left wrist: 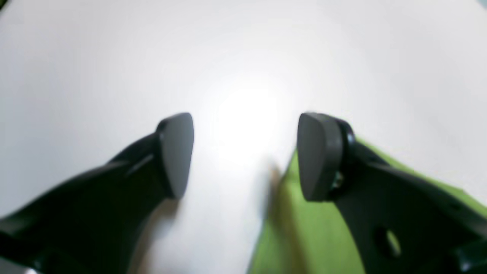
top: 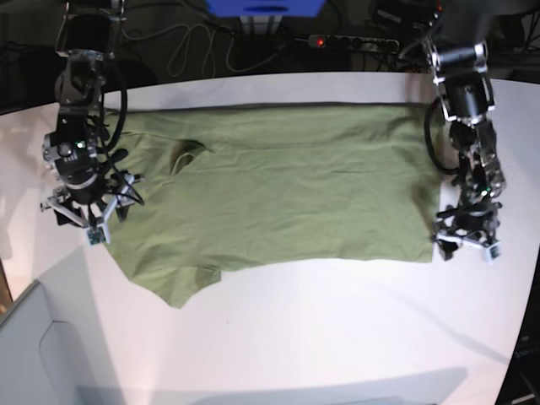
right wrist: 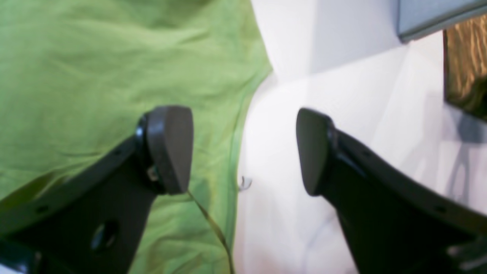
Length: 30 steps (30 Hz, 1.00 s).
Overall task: Fold the T-shirt properly
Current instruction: 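Move both grippers down to the shirt's hem corners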
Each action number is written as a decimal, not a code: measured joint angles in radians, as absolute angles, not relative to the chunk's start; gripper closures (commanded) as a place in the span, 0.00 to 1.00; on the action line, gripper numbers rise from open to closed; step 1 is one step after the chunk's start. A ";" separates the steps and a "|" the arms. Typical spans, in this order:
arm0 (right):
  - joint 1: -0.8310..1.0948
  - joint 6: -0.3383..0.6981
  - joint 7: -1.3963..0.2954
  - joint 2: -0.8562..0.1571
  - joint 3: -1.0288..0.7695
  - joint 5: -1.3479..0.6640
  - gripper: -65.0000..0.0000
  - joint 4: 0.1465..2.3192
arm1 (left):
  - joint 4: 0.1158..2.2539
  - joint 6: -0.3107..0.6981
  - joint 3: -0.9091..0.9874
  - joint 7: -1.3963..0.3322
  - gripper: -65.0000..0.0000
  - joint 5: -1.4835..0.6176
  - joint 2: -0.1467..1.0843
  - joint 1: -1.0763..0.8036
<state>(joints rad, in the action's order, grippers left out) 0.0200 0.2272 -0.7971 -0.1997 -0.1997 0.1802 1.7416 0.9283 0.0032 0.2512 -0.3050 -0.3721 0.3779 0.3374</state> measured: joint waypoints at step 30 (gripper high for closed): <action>0.030 0.227 -0.802 -0.199 -0.200 0.183 0.37 1.731 | 0.609 0.005 -0.037 -0.025 0.97 -0.387 0.362 0.482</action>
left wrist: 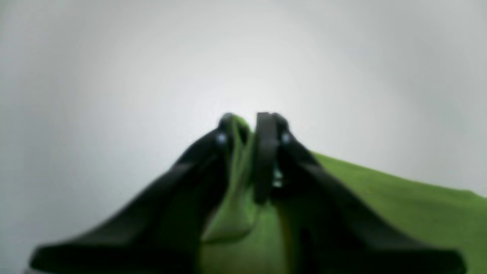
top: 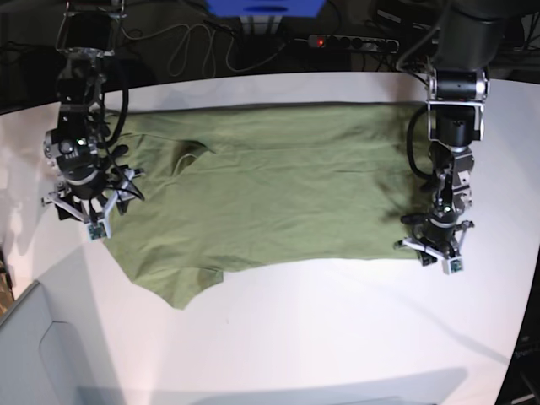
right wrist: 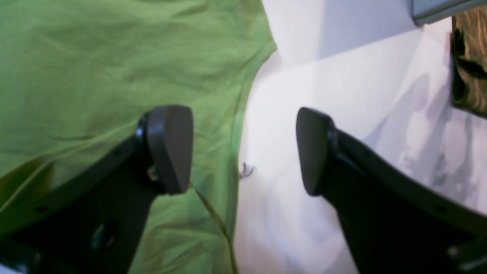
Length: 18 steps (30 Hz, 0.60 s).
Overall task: Fold the T-shirt properly
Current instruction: 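Move both grippers down to the shirt's hem corners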
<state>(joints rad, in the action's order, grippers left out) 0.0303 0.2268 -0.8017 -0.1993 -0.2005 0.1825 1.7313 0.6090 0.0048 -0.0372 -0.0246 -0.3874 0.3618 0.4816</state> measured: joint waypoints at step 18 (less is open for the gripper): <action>-0.493 0.228 -0.563 -0.153 -0.202 0.182 0.31 0.981 | 0.611 0.004 -0.037 -0.016 1.00 -0.389 0.363 0.472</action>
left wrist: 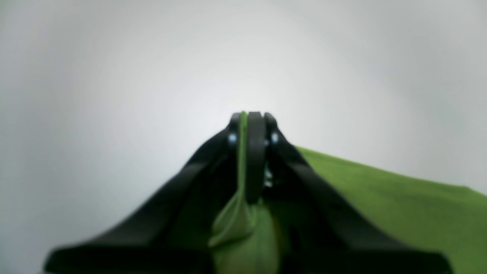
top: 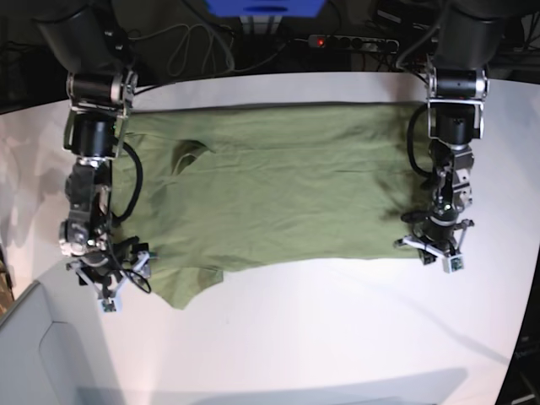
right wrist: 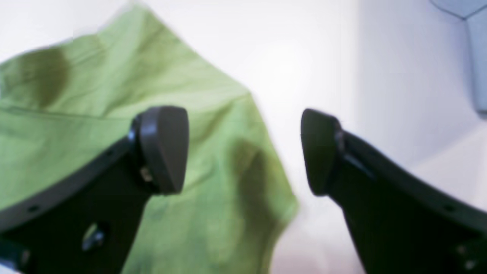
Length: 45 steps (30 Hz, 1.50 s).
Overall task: Fold the T-shirt properly
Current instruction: 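Move both grippers down to the shirt's hem corners, then grasp the hem with both grippers and fold it toward the collar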
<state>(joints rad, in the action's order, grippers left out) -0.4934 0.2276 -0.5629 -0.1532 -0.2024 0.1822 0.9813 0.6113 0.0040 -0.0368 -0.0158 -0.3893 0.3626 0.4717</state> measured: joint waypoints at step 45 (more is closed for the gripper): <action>-0.444 0.224 -0.342 -0.174 -0.209 0.191 1.00 0.958 | 0.896 -0.001 0.046 -0.178 1.00 -0.385 0.354 0.323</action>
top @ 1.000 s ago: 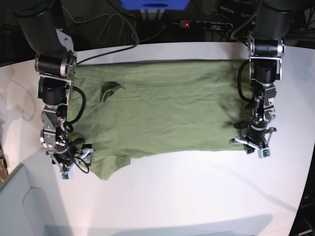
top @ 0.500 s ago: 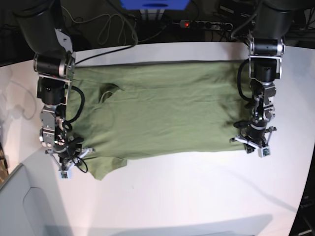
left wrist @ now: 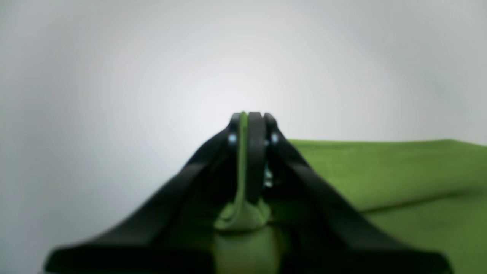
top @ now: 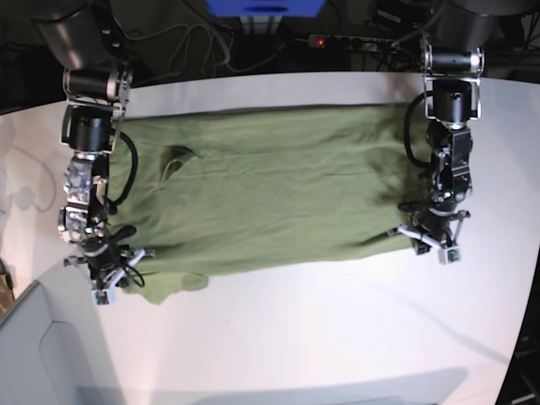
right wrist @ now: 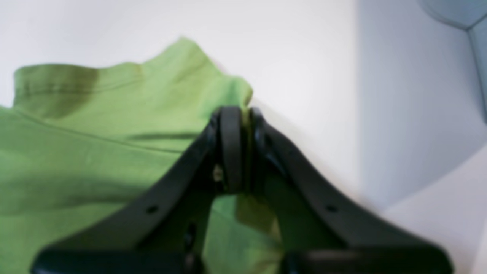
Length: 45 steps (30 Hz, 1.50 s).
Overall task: Fold the T-shirt properly
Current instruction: 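Grasp the hem with both grippers and fold it toward the collar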
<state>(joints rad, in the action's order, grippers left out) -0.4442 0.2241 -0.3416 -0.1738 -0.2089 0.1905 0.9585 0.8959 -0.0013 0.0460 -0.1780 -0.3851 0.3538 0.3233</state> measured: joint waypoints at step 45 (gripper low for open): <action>-0.175 0.227 -0.348 -0.194 -0.279 0.181 1.00 1.252 | 1.208 0.004 0.213 -0.212 1.00 -0.382 0.274 0.064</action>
